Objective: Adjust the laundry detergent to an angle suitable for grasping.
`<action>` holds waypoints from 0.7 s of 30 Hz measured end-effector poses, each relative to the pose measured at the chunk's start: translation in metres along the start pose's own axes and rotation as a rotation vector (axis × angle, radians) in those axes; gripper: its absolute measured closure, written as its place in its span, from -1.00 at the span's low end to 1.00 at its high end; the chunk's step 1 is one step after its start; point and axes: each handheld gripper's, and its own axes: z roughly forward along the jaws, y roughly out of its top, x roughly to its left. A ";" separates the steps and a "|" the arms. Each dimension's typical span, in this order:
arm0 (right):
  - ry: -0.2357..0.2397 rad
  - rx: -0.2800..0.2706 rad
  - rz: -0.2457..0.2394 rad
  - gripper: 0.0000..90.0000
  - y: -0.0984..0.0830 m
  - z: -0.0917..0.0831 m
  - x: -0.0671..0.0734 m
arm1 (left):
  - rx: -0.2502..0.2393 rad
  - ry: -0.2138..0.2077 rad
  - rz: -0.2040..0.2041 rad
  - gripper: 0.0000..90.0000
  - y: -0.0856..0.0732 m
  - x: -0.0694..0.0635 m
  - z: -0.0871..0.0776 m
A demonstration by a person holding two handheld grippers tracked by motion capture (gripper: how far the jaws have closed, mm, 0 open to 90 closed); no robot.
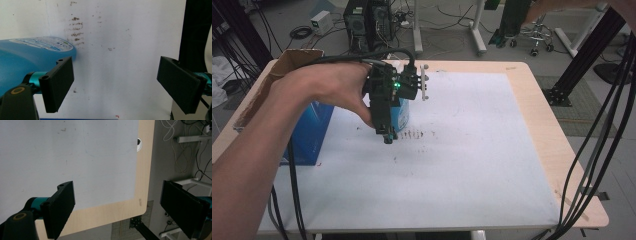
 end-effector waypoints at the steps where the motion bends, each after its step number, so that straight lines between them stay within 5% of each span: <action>1: 0.001 -0.002 -0.003 -0.74 0.000 0.000 0.000 | 0.003 -0.001 -0.005 -0.69 0.000 0.000 0.000; 21: 0.003 -0.007 -0.018 -0.74 -0.004 0.003 0.000 | 0.002 -0.003 -0.016 -0.69 0.004 -0.003 0.000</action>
